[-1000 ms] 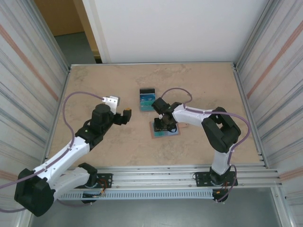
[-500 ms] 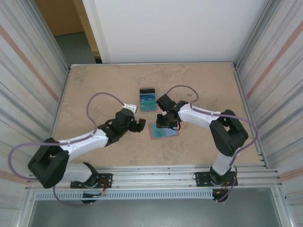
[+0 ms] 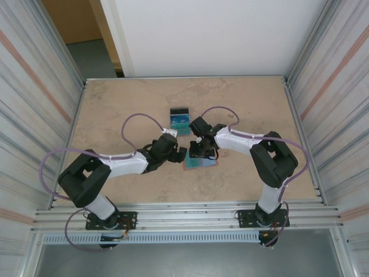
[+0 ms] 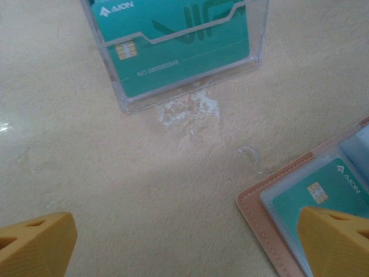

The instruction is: Take the credit cards out of the card holder

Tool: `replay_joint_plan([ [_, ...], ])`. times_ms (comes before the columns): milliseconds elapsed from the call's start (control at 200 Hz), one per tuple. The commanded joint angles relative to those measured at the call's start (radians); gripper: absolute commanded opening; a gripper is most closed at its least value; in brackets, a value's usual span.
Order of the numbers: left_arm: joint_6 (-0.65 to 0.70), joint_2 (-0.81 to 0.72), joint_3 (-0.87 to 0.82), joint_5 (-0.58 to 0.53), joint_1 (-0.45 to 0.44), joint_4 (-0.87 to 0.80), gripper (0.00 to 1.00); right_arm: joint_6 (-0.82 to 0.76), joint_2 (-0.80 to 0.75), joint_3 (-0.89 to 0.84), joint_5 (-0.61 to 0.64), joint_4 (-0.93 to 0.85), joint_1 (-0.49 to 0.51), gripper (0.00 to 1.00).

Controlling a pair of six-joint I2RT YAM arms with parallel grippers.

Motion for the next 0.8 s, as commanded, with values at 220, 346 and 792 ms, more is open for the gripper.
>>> replay_joint_plan([
  [220,0.005,0.099,0.070,-0.048,-0.018,-0.050,0.99,-0.012,0.038,-0.010,-0.042,-0.010,-0.021,0.30],
  [346,0.003,0.127,0.090,-0.063,-0.019,-0.091,0.99,-0.011,0.045,-0.012,-0.055,-0.013,-0.024,0.31],
  [792,0.017,0.144,0.105,-0.086,-0.025,-0.163,0.99,0.035,0.015,-0.118,-0.291,0.189,-0.093,0.28],
])
